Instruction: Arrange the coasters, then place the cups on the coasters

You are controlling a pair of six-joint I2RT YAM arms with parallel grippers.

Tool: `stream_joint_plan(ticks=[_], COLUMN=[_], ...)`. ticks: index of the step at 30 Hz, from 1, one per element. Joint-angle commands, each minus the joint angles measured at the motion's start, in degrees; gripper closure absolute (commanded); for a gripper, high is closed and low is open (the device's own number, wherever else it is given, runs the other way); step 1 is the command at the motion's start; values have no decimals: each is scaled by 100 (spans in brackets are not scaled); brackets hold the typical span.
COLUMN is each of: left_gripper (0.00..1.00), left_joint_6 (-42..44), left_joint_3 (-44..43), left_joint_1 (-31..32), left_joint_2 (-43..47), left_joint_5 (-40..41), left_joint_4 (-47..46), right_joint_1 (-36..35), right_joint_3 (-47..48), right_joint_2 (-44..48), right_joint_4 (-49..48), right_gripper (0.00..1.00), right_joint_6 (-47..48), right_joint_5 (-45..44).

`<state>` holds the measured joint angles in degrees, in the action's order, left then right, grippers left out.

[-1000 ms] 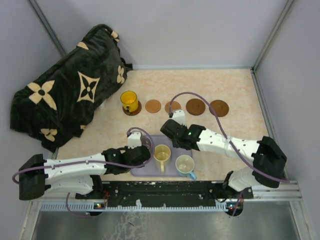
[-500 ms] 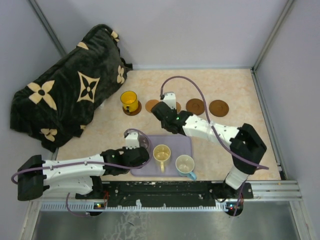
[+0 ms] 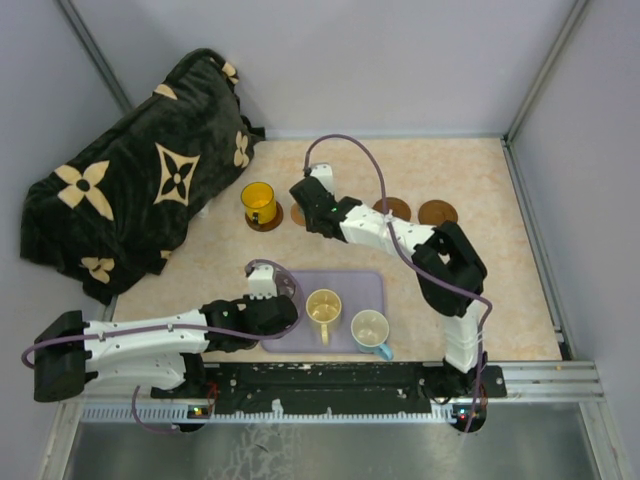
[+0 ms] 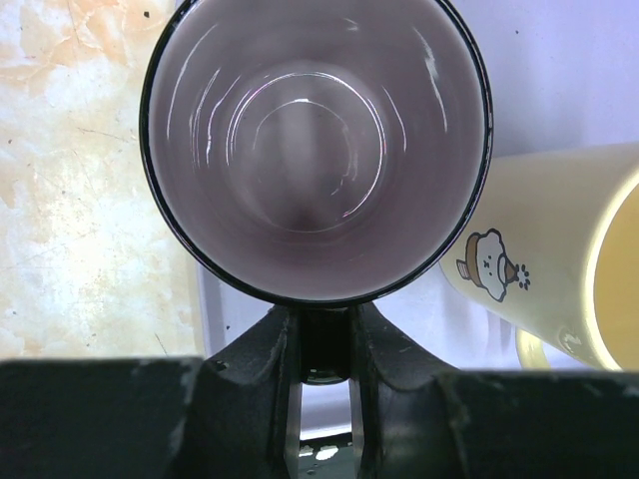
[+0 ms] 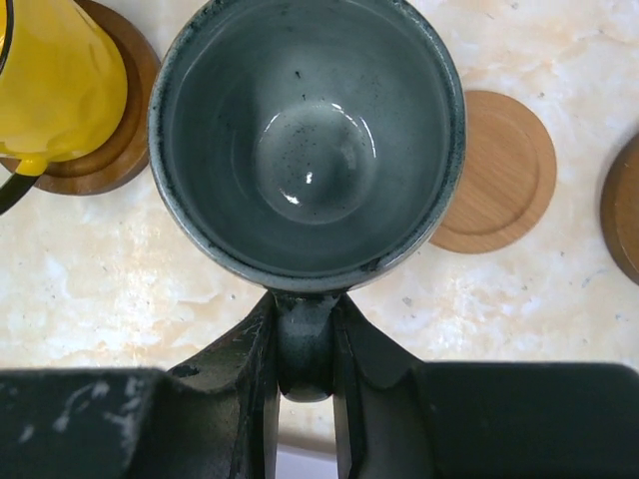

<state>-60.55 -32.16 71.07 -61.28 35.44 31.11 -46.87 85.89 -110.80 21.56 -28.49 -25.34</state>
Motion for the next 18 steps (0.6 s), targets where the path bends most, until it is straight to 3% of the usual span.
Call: stream_joint_plan(ticks=[1, 18], left_gripper=[92, 91], left_joint_6=[-211, -274], left_joint_3=[54, 50], left_joint_1=[34, 44], left_joint_2=[-25, -95], left_joint_5=[12, -51], left_joint_4=[139, 139], right_joint_1=[-34, -33], right_joint_3=[680, 1708], right_joint_2=[-110, -1003], right_joint_4=[-729, -523], right_gripper=[100, 100], right_joint_6=[282, 445], right_joint_5=[-14, 18])
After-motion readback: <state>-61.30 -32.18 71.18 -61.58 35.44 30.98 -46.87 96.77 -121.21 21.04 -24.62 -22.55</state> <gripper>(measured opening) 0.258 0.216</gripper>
